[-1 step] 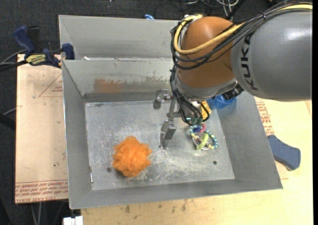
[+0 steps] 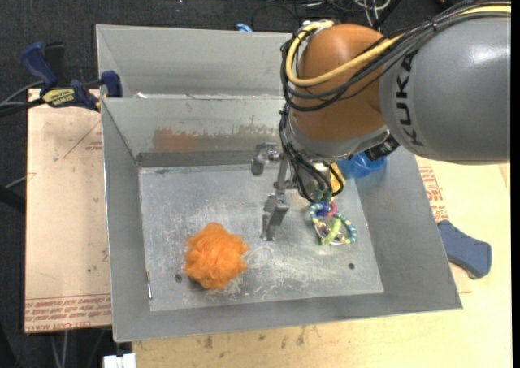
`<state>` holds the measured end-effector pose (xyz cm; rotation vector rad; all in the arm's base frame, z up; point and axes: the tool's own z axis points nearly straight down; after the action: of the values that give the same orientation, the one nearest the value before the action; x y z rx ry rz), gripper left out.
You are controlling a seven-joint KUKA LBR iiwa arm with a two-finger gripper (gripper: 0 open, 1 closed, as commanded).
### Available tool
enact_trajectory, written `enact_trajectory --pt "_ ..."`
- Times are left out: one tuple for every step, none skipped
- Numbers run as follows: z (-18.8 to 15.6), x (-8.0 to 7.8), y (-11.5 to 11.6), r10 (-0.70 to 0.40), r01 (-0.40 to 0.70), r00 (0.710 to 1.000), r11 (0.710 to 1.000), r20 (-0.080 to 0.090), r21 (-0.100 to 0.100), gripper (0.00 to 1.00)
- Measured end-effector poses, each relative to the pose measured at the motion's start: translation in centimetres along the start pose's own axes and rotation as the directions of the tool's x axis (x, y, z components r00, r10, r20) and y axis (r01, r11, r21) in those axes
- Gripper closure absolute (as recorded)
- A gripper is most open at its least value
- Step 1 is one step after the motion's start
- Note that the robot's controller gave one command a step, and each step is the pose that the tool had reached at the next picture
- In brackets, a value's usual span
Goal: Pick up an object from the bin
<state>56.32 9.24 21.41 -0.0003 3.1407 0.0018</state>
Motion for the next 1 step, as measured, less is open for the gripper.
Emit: enact_trajectory --pt "5.75 1.44 2.61 0.004 -0.004 1.000 1.000 0.005 -0.001 0.00"
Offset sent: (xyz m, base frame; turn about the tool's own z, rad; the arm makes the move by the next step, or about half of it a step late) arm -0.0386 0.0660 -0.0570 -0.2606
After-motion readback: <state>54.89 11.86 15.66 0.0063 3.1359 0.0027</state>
